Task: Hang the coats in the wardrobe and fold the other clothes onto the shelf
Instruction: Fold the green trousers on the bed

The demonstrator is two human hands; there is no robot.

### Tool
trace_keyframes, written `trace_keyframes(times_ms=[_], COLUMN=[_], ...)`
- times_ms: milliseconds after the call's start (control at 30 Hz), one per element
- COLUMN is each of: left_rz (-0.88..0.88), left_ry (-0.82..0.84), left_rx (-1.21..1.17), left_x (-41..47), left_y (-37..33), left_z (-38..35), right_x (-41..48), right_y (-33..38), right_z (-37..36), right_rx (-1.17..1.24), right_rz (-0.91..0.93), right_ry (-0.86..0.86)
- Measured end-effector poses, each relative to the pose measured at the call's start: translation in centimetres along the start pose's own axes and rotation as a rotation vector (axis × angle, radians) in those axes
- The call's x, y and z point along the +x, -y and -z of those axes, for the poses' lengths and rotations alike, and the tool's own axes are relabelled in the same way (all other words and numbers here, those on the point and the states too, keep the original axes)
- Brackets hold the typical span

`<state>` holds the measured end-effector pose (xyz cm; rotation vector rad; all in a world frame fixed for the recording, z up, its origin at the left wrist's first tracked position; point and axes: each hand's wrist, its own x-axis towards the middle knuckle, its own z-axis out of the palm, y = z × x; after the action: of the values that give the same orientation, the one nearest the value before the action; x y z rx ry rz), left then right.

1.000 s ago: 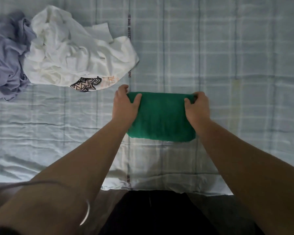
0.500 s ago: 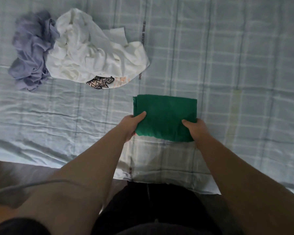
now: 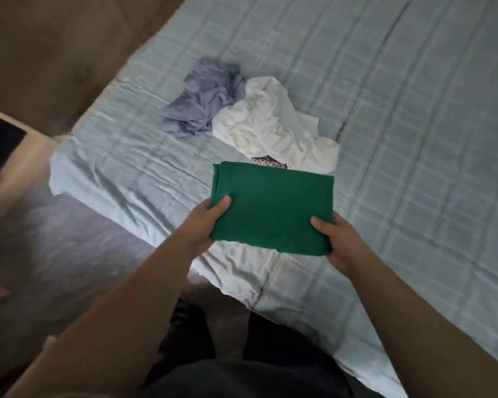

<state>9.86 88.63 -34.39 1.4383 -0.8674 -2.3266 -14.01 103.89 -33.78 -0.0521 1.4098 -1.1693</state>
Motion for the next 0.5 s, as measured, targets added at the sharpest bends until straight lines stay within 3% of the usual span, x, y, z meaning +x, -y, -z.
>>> trace_keyframes(times_ms=[233,500], left_rz=[-0.245,-0.568], left_ry=[-0.095,-0.337], left_rx=[-0.173,-0.427], left_x=[-17.8,-38.4], left_y=[-9.0,-12.4], left_z=[20.3,44.0], right_x=[-4.5,-9.5], right_y=[1.6,-5.5], right_z=[-26.1,-58.8], right_rx=[-0.208,-0.363], right_rz=[0.028,0.027], right_ry=[0.324,0.691])
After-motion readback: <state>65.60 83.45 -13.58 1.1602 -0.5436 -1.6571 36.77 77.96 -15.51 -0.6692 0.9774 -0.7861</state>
